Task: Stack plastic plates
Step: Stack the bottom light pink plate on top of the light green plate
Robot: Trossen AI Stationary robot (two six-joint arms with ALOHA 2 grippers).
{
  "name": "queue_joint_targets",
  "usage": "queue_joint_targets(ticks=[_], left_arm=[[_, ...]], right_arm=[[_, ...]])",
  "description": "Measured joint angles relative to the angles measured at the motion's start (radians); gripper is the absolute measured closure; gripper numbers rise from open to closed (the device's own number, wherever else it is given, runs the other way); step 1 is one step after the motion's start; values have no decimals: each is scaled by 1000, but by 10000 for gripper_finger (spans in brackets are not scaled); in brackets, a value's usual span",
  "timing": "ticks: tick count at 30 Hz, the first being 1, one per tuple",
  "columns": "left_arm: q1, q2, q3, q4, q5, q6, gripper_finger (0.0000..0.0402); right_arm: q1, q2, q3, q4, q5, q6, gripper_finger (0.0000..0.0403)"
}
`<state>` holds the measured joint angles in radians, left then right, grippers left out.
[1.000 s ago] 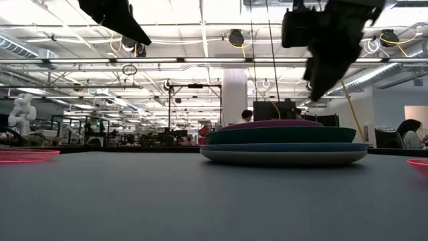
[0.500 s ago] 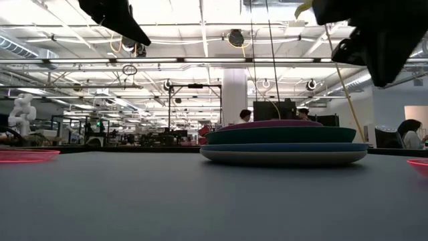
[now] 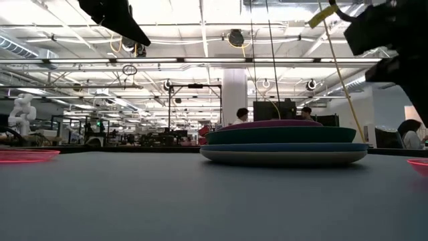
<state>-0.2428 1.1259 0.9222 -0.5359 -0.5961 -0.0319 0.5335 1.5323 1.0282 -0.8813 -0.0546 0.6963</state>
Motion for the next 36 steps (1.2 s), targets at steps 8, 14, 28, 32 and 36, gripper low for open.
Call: queue_joint_targets(ticks=[8,14,28,32,36], left_arm=[[0,0,0,3,0,6,293],[0,0,0,6,0,7,293],[0,0,0,6,0,10,293],[0,0,0,6,0,10,293],[0,0,0,6,0,10,293]], right_arm=[[2,19,-66,112,4,-2,254],[2,19,-138,240,5,8,254],[2,19,-184,356,5,-2,280],[2,19,-184,356,4,-4,316],[2,19,-184,358,2,-11,352]])
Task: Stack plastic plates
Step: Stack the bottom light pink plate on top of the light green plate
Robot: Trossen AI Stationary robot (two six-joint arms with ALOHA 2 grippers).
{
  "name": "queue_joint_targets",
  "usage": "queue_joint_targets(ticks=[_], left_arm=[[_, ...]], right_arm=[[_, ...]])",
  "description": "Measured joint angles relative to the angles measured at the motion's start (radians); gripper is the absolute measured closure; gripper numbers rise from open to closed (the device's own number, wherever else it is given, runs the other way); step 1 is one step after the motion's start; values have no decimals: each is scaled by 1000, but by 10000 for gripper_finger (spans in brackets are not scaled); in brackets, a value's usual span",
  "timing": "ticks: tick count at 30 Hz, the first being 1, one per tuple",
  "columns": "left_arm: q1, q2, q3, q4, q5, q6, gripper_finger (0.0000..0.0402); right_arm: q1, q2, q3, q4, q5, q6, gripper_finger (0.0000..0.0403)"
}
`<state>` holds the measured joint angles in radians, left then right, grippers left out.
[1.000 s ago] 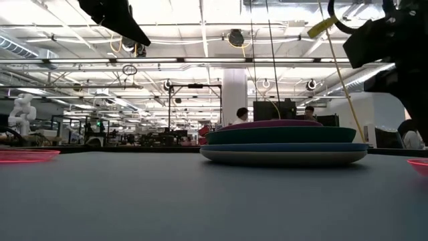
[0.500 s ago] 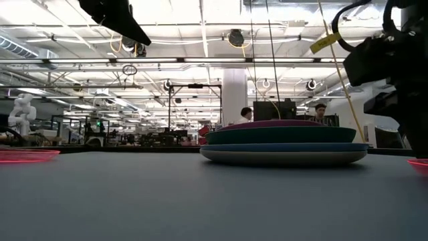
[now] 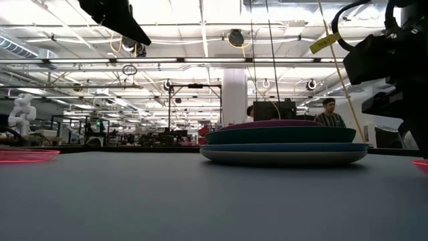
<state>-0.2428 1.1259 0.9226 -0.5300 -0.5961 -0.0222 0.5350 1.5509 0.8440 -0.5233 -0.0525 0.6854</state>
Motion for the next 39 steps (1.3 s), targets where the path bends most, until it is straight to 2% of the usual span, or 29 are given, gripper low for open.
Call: queue_joint_targets(ticks=[7,15,25,32,39], left_arm=[[0,0,0,0,0,0,293],[0,0,0,0,0,-1,293],[0,0,0,1,0,-2,293],[0,0,0,1,0,-1,293],[0,0,0,1,0,-1,293]], right_arm=[[-3,-1,0,3,-22,-16,399],[-25,-8,12,4,-51,-25,400],[-87,-8,120,8,-57,-126,402],[-168,-8,241,8,-50,-221,402],[-301,-8,327,7,-52,-260,402]])
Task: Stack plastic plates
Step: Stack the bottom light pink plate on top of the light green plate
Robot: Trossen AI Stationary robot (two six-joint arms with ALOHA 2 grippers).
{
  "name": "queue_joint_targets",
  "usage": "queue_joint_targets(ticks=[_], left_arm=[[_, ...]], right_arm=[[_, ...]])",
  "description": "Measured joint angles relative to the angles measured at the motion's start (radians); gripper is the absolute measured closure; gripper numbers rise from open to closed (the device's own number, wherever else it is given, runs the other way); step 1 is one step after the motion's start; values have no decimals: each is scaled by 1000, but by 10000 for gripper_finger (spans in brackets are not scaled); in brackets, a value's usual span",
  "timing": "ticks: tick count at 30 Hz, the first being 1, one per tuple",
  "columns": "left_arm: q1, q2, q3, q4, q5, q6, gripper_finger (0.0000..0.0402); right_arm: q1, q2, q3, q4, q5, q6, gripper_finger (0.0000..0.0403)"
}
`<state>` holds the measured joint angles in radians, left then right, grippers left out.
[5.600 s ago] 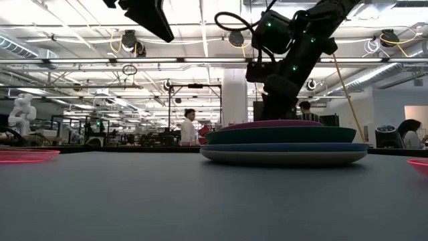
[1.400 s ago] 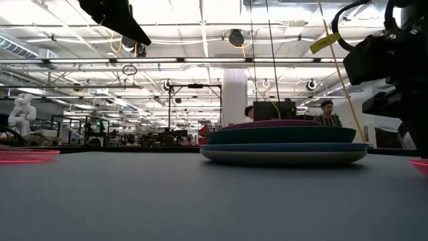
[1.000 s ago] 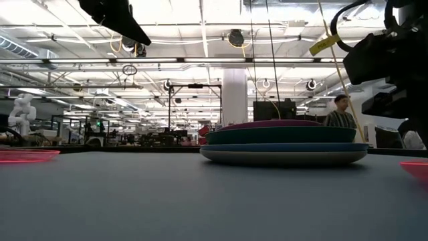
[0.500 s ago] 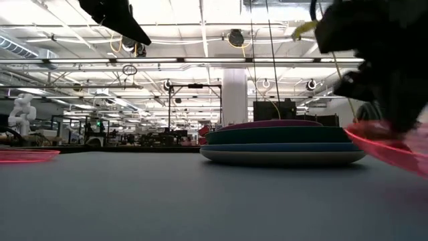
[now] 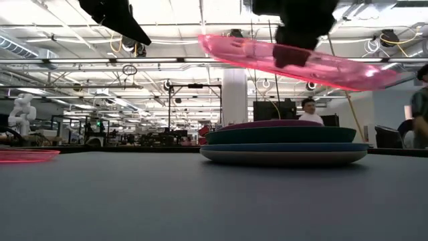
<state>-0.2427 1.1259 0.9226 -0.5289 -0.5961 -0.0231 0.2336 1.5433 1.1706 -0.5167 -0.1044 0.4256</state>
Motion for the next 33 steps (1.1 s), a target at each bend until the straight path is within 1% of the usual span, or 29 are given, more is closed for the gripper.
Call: queue_joint_targets(ticks=[2,6,8,12,17,21,25,29,33], left_arm=[[0,0,0,0,0,0,293],[0,0,0,0,0,0,293],[0,0,0,0,0,0,293],[0,0,0,-1,0,0,293],[0,0,0,-14,0,0,293],[0,0,0,-21,0,-2,293],[0,0,0,-21,0,-2,293],[0,0,0,-20,0,-2,293],[0,0,0,-20,0,-1,293]], right_arm=[[-45,0,14,-9,-4,15,402],[-156,0,19,-45,-4,127,403],[-206,0,19,-61,-33,133,403],[-315,0,19,-92,-129,94,403],[-451,0,19,-185,-207,-7,403],[-537,0,19,-234,-215,-85,403],[-605,0,19,-244,-216,-150,403],[-647,0,19,-244,-214,-208,401],[-672,0,19,-244,-213,-225,392]])
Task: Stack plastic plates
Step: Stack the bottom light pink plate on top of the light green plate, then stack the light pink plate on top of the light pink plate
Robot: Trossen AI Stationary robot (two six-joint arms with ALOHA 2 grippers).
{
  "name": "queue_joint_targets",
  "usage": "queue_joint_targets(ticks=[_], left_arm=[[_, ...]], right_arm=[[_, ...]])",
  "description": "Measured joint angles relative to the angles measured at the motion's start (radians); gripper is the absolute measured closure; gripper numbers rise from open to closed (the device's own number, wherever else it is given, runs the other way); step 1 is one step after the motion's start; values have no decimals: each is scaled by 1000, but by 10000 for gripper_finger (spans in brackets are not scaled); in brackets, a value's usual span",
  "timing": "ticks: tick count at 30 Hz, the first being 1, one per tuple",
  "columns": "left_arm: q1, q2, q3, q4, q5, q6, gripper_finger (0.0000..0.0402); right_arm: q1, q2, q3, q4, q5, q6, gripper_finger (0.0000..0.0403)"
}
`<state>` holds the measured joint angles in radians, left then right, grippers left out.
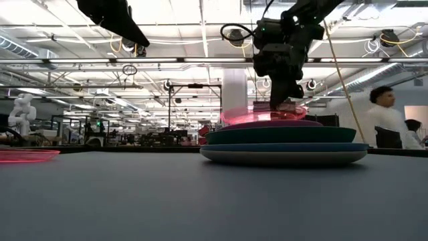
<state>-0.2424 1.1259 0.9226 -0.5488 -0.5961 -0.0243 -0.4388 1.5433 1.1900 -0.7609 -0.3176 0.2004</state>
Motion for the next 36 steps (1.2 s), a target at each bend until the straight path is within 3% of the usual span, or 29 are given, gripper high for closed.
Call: queue_joint_targets(ticks=[12,19,24,36], left_arm=[[0,0,0,2,0,1,293],[0,0,0,3,0,2,293],[0,0,0,3,0,-1,293],[0,0,0,0,0,-50,293]], right_arm=[[-7,0,-28,0,8,2,343],[-7,0,-28,0,115,-7,312],[-5,0,-28,1,135,-36,305],[157,0,-28,175,135,-109,309]])
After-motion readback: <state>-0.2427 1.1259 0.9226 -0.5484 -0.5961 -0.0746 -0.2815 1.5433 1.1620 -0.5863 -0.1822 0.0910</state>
